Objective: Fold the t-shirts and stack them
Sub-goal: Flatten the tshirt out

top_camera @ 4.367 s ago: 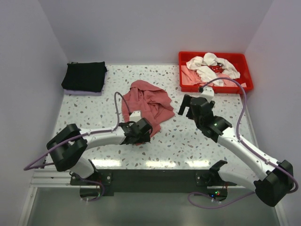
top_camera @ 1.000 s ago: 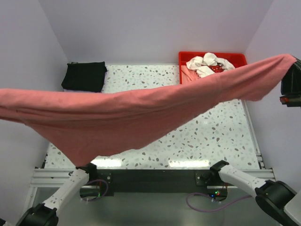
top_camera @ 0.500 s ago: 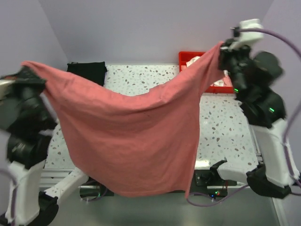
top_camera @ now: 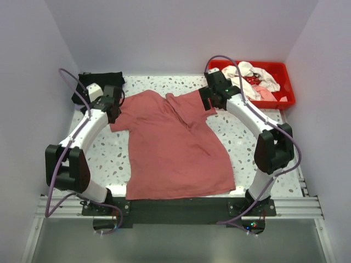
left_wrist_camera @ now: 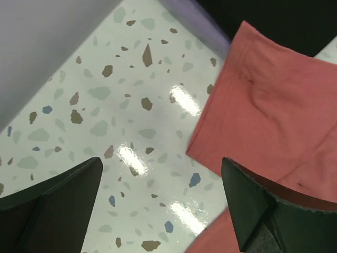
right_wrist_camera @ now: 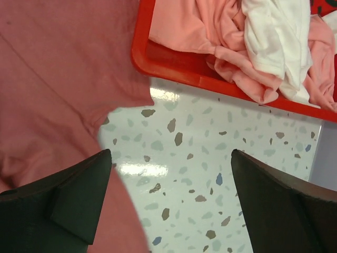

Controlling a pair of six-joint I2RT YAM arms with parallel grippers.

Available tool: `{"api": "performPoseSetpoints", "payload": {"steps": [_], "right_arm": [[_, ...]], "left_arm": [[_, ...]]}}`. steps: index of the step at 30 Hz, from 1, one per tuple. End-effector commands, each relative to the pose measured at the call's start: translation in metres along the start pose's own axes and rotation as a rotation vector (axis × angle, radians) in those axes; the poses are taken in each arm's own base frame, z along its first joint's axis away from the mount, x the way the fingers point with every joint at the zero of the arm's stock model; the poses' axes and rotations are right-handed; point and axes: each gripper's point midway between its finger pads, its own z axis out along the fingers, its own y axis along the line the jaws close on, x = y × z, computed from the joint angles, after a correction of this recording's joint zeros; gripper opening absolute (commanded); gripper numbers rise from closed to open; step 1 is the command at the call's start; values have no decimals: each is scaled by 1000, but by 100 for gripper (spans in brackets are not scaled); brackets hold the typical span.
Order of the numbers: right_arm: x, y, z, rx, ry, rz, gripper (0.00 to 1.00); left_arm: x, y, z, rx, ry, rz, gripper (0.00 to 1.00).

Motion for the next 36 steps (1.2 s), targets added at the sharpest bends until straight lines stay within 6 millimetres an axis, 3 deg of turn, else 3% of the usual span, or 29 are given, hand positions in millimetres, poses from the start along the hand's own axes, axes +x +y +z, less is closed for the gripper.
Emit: {"api": "performPoseSetpoints", "payload": {"steps": [1,7,8,10,11,12,13,14,18,19,24,31,34,36], "right_arm": [[-43,-19,-59,-27,-184,183,99],[1,13,-79,-215,-117,293,99],[20,27,-78,-272,-74,295,99],[27,38,-90,-347,-84,344,99],[50,54,-88,-404,-37,339,99],[50,59,-97,-442,-61,352,99],[70,68,-95,-459,-17,369,99],[78,74,-98,-477,-5,376,99],[113,100,-107,-539,54,398,99],[131,110,-107,-542,86,407,99],[159,129,-98,-556,136,458,99],[187,115,-79,-408,213,441,99],[190,112,-73,-369,230,436,99],[195,110,-66,-336,255,423,99]], "left_arm": [[-29,-11,-29,166,-72,-147,100],[-26,-27,-50,365,-67,-158,100],[-25,-34,-55,420,-58,-141,100],[-28,-47,-59,497,-82,-146,100],[-26,-57,-63,552,-71,-128,100],[-28,-68,-64,592,-77,-125,100],[-26,-78,-68,644,-62,-108,100],[-25,-86,-68,672,-57,-97,100],[-13,-132,-55,734,2,-29,100],[-10,-139,-50,720,12,-30,100],[28,-185,-21,714,118,35,100],[80,-193,16,606,243,110,100],[101,-184,23,569,290,139,100],[121,-164,24,517,348,166,100]]}}
